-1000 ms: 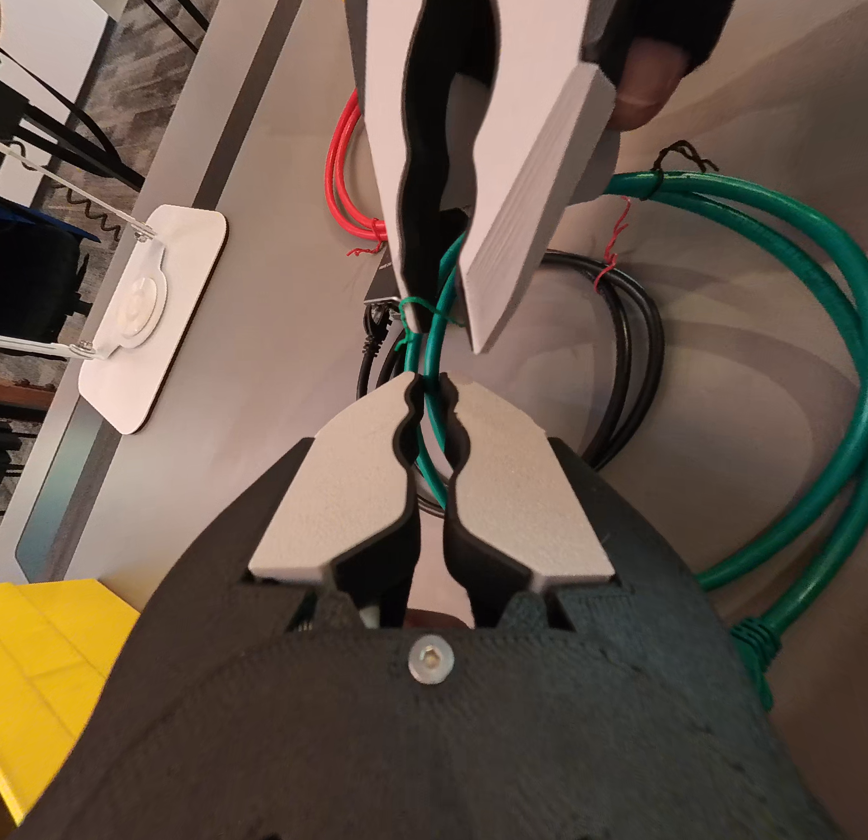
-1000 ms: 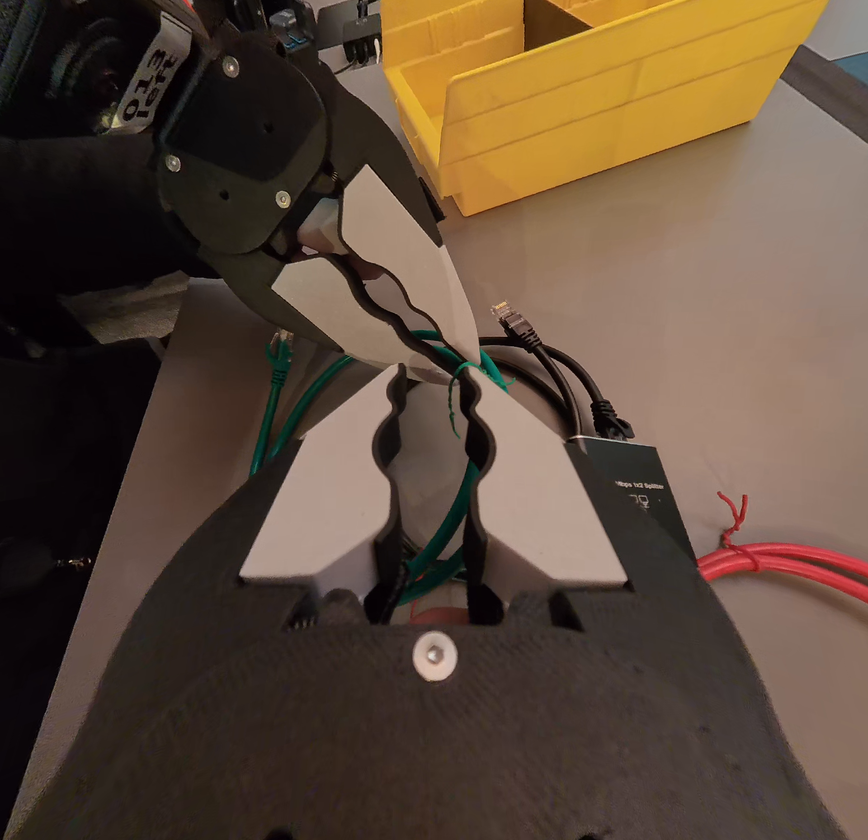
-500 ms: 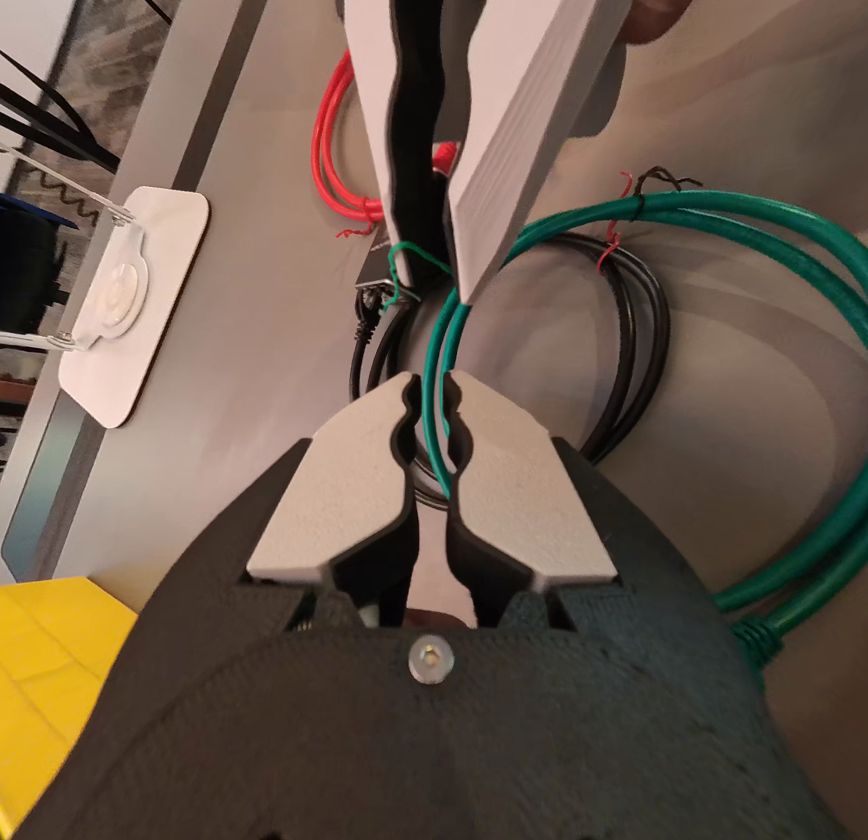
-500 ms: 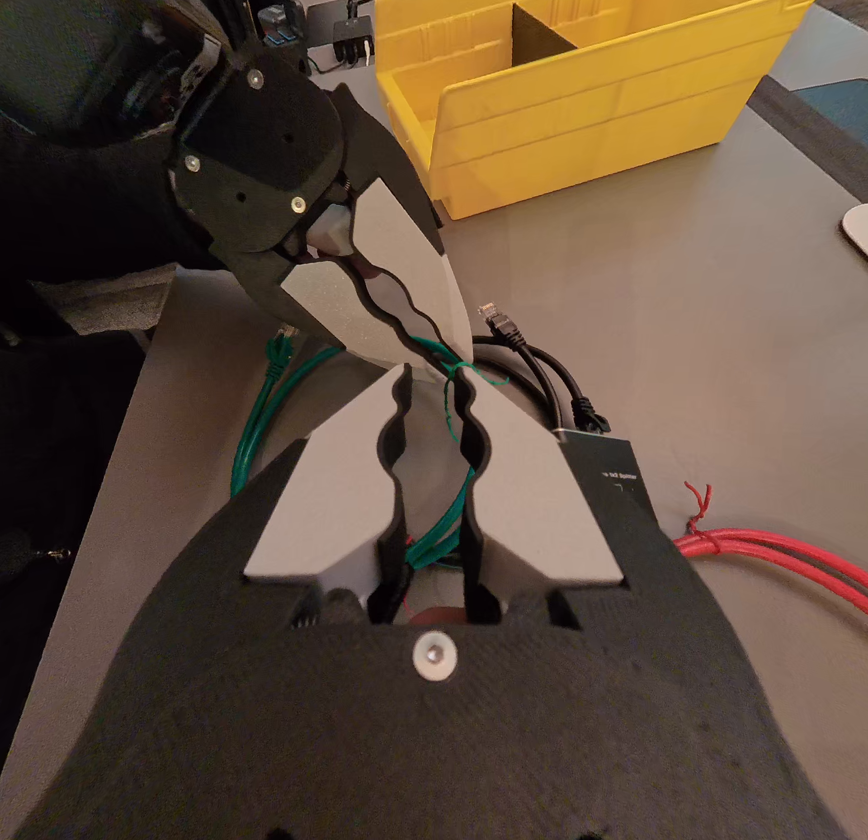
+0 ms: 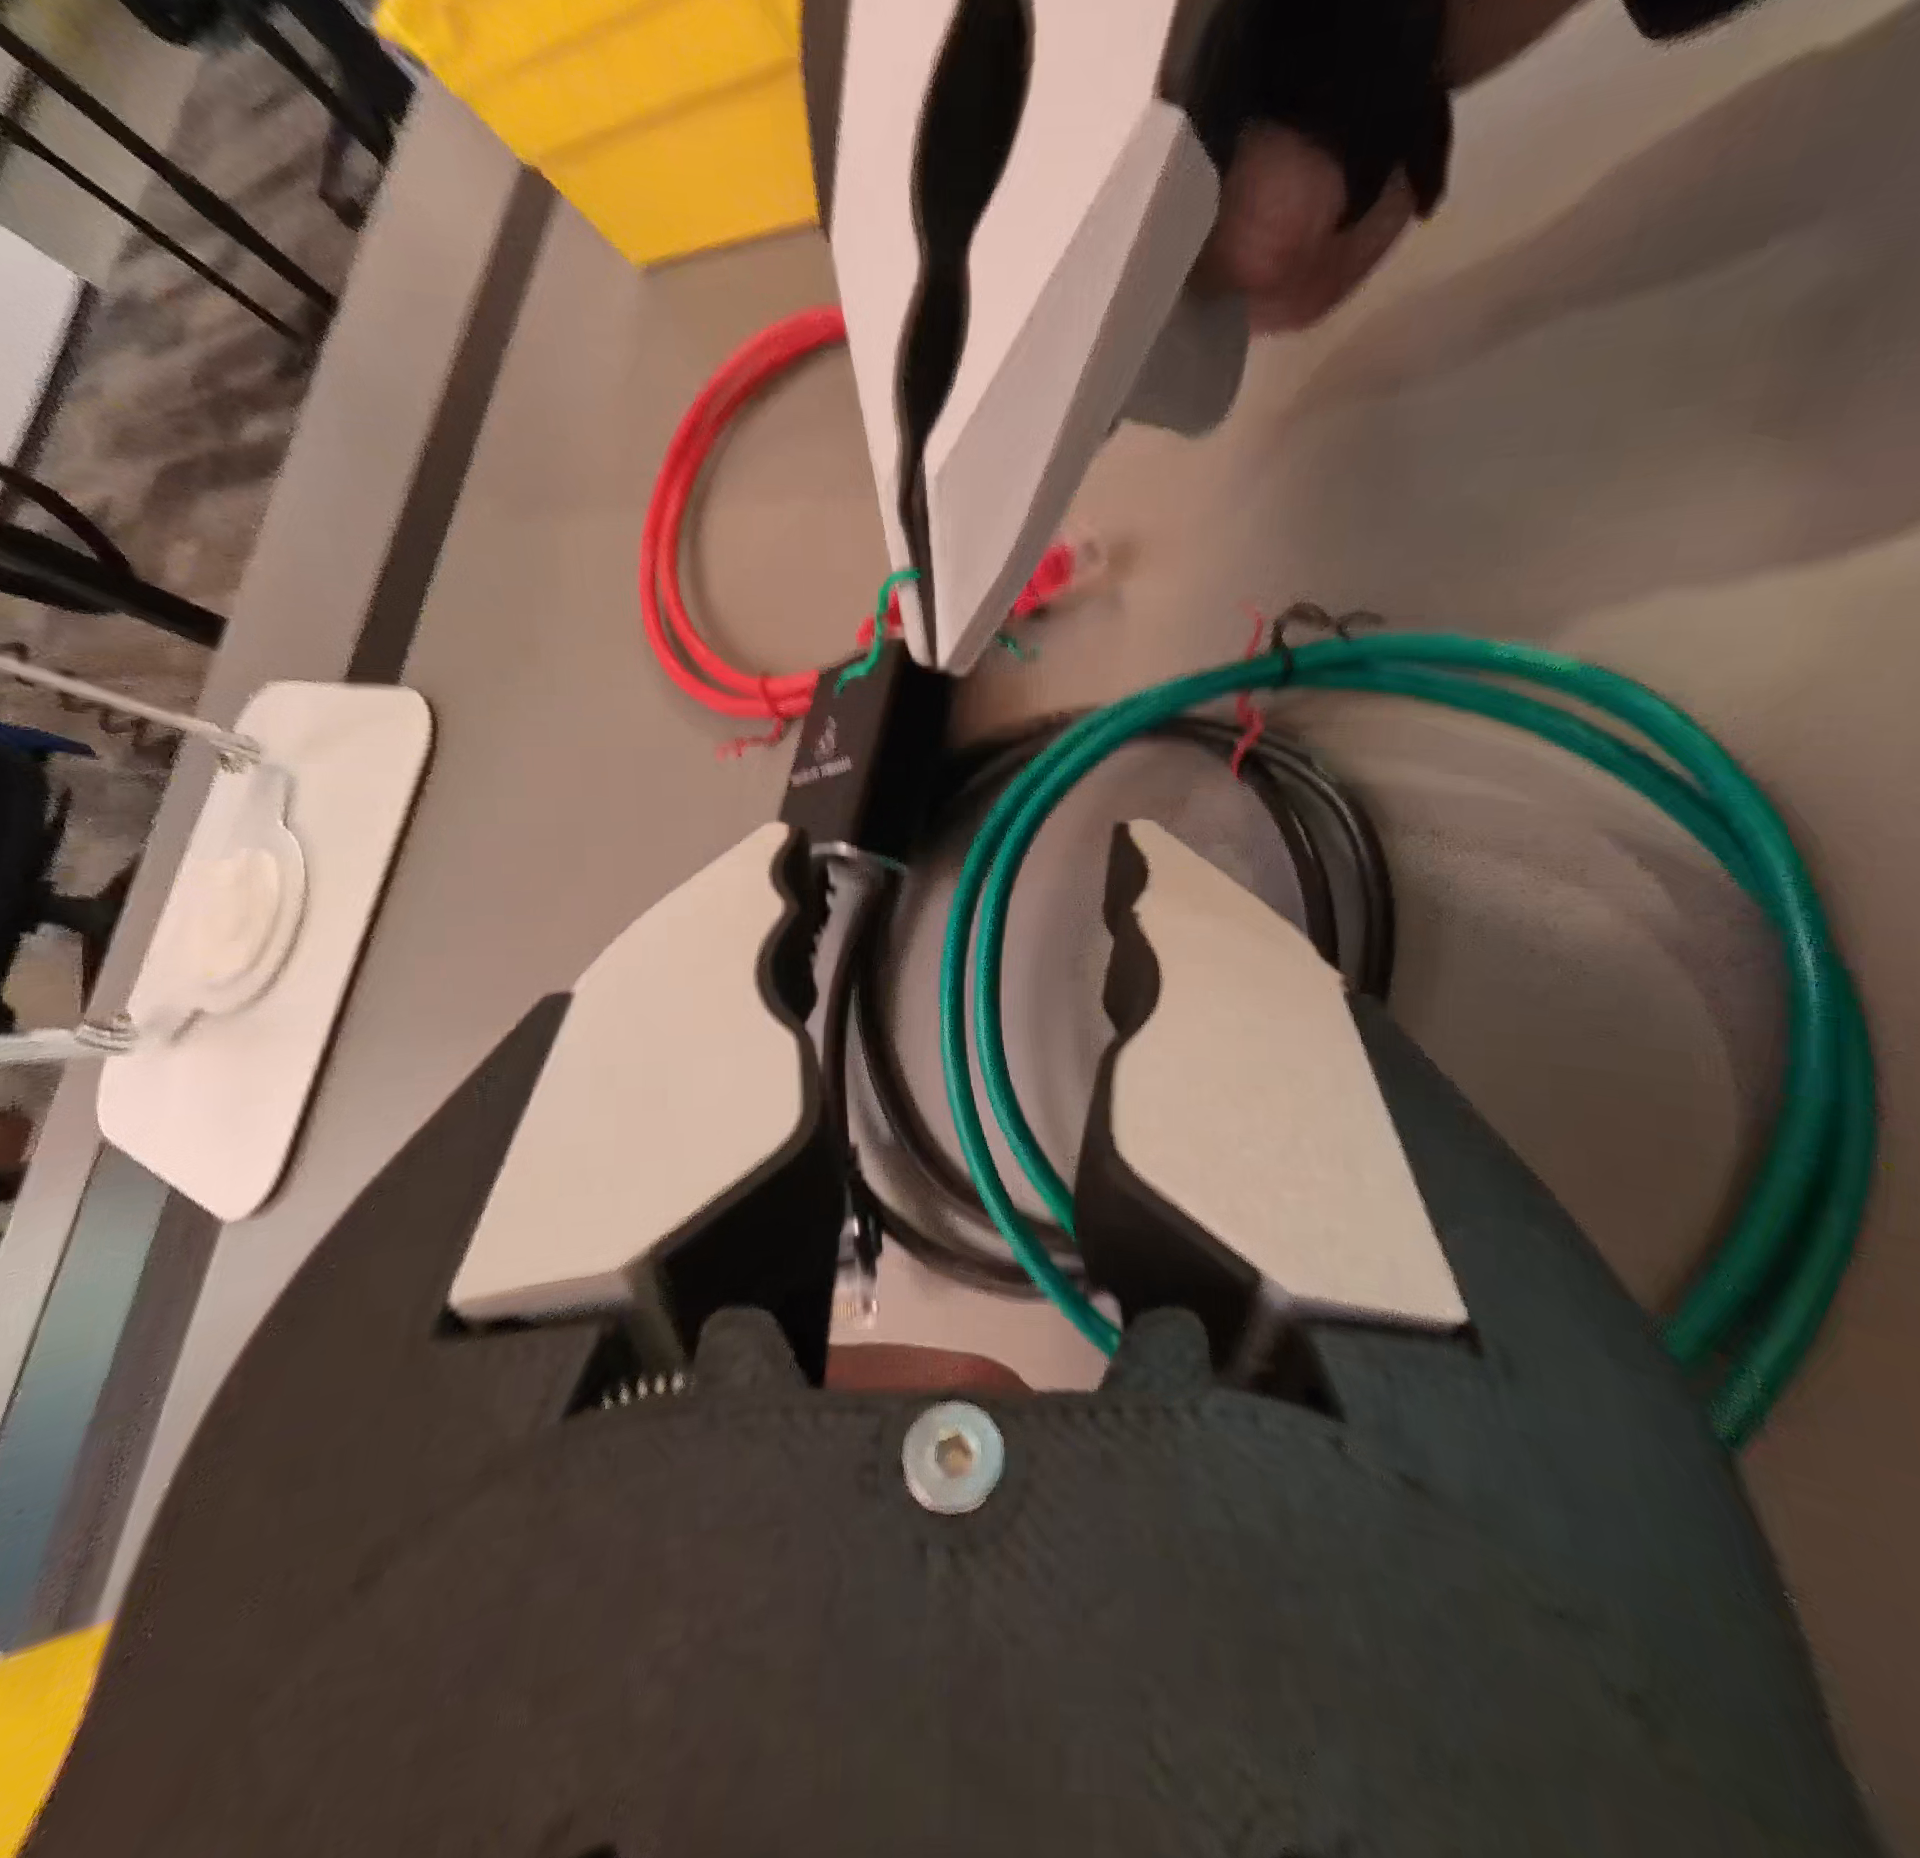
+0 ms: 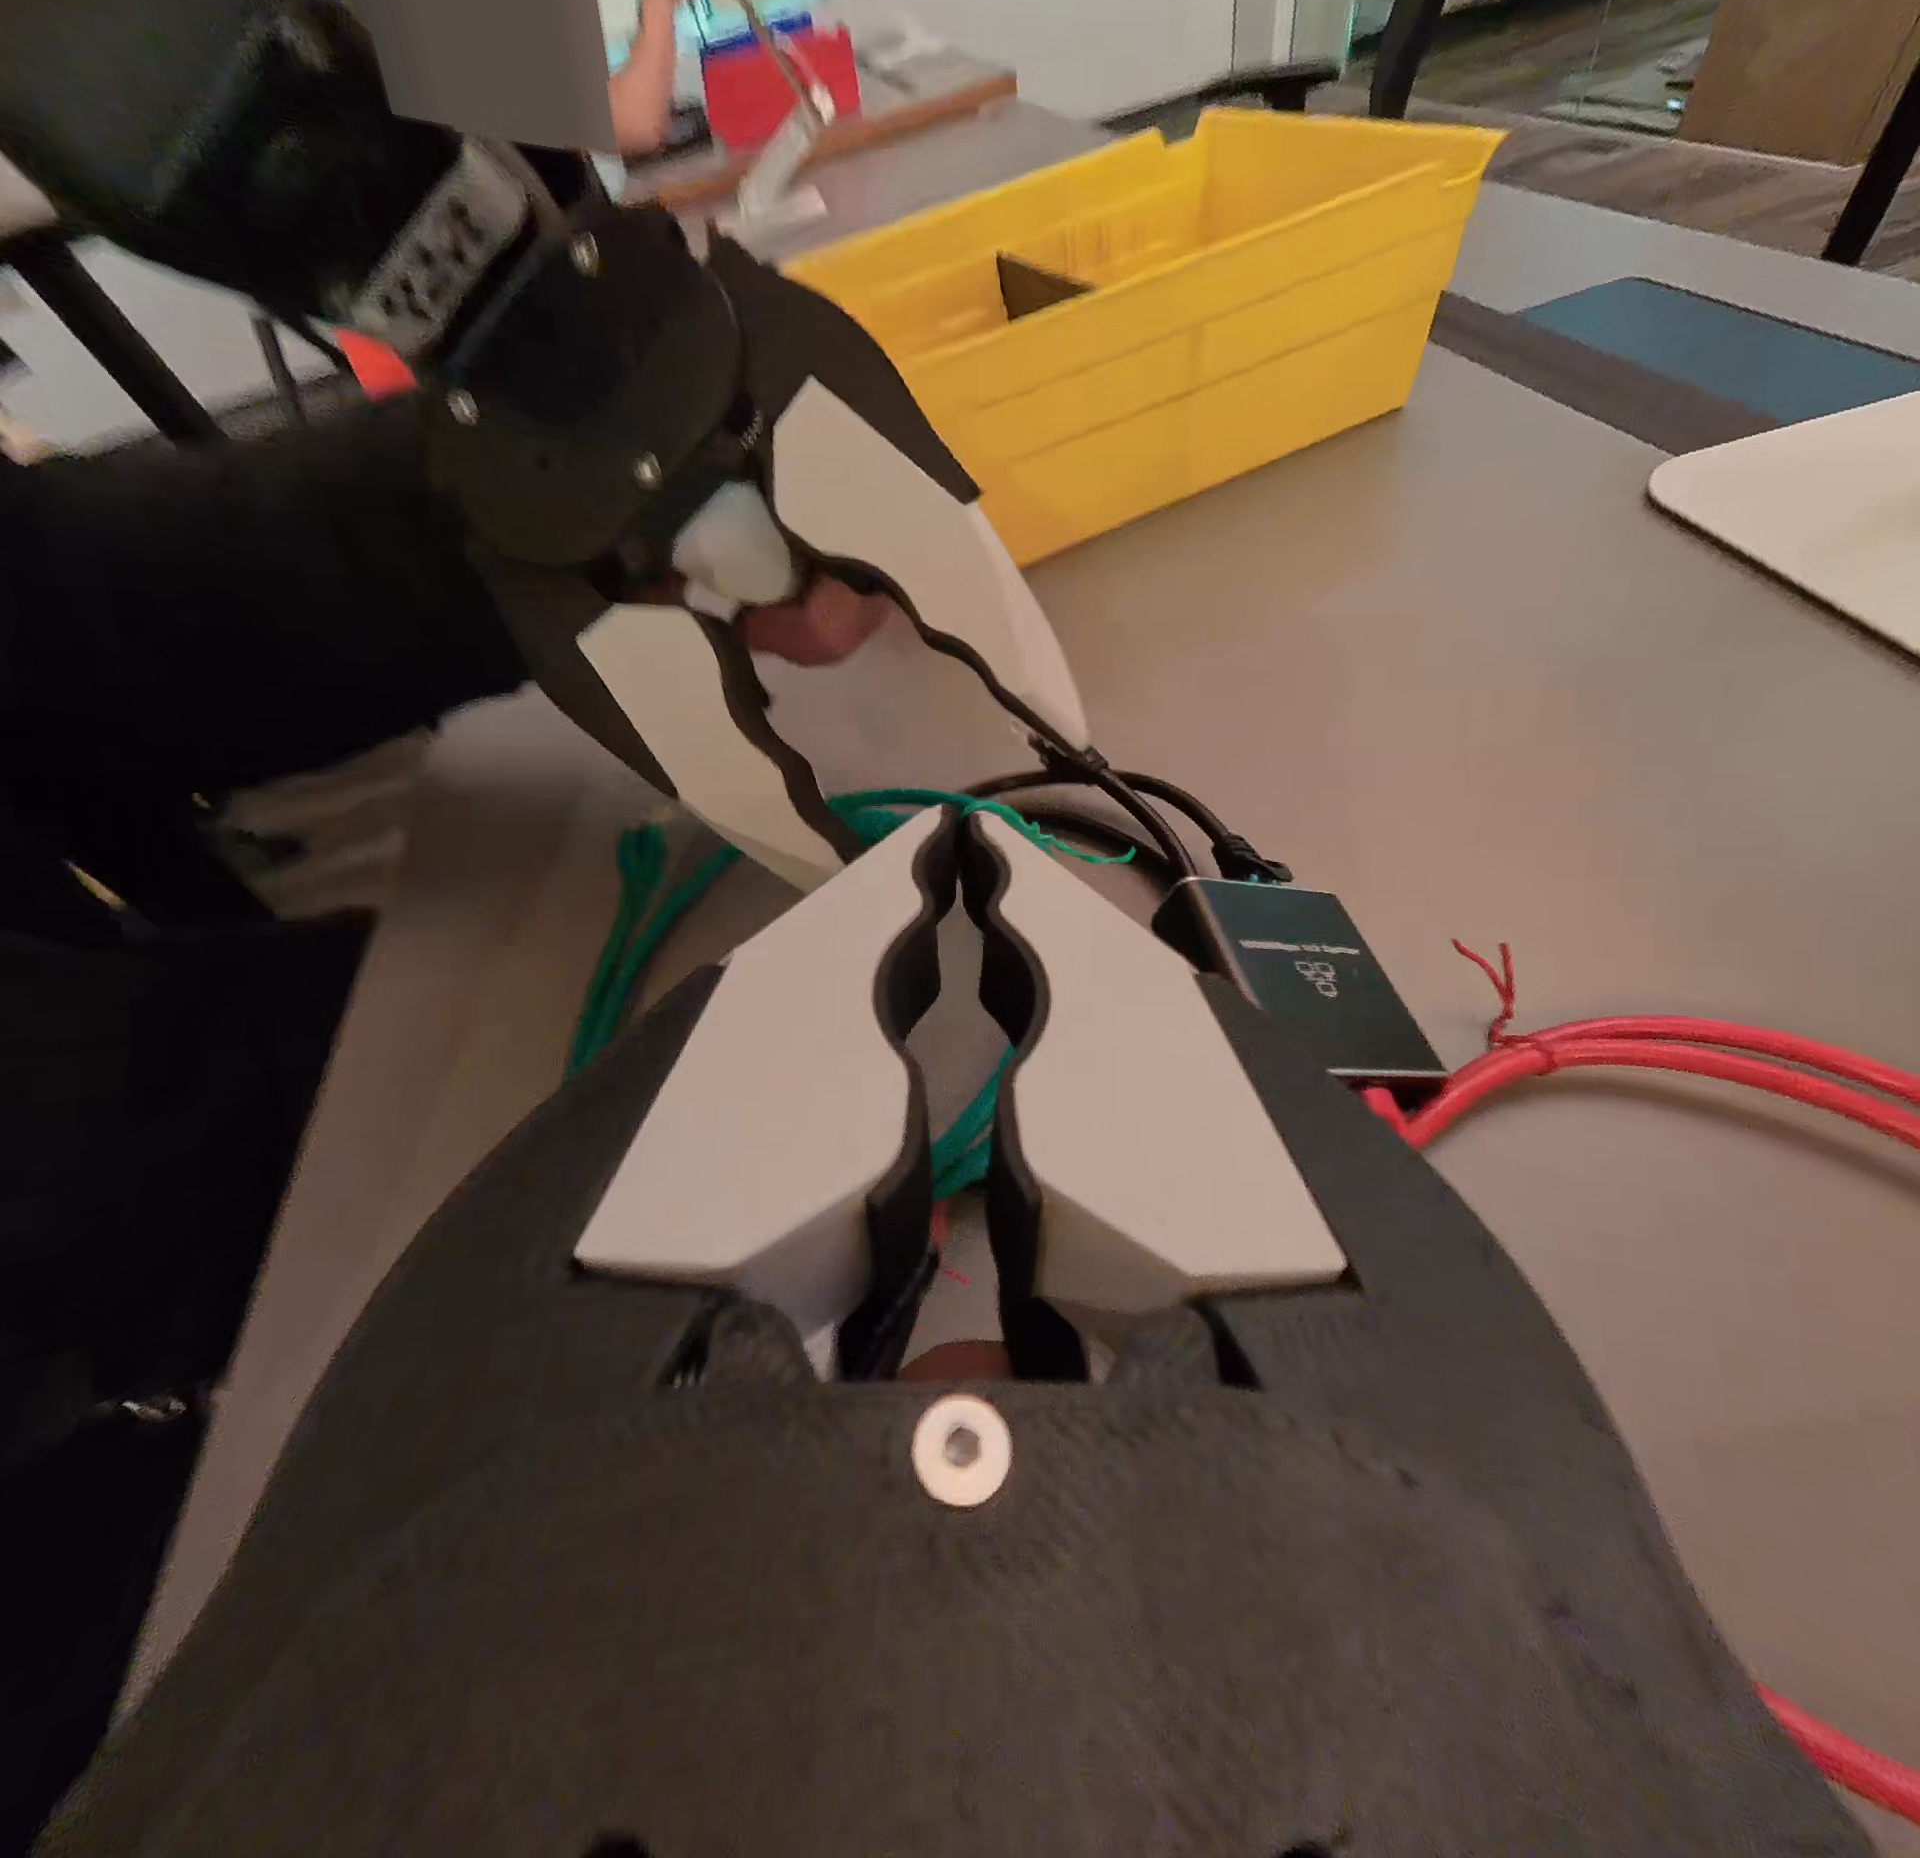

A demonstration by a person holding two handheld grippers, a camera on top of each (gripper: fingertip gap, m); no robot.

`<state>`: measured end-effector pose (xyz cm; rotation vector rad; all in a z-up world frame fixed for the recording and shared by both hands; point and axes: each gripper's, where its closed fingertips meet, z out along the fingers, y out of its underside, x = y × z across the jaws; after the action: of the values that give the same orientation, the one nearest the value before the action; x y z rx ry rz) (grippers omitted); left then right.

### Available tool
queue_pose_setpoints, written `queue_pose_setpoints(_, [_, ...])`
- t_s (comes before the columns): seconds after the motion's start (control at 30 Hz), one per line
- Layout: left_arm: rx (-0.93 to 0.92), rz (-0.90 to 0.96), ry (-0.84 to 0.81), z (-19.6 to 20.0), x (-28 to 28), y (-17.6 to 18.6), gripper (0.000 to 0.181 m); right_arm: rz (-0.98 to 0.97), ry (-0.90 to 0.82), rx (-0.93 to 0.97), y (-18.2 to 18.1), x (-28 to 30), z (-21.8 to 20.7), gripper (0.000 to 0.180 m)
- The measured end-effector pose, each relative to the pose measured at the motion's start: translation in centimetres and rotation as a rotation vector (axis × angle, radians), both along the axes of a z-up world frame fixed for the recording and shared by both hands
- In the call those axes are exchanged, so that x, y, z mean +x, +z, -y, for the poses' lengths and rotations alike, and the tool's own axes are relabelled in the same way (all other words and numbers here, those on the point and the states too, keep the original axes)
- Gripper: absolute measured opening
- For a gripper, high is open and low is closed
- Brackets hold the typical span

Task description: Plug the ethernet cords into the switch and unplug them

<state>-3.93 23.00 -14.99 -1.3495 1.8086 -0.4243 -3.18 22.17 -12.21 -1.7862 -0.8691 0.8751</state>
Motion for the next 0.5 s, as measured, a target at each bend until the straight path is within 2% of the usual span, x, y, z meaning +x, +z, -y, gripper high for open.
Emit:
queue_pose_setpoints(0.13, [0.033,0.063,-0.080,1.4,2.2,0.7,0.057,-0.160,-0.014,-0.085,1.0,0.6,0.5,0.000])
queue_pose_setpoints(0.27, [0.098,0.134,-0.111,2.1,3.9,1.8,0.058,-0.216,0.004,-0.128,1.0,0.7,1.3,0.000])
queue_pose_setpoints(0.4, [0.132,0.142,-0.149,2.6,4.4,2.3,0.044,-0.303,0.035,-0.173,1.7,0.7,2.2,0.000])
queue_pose_setpoints(0.5, [0.103,0.170,-0.165,3.2,4.8,2.3,0.024,-0.349,0.054,-0.196,2.1,0.9,2.7,0.000])
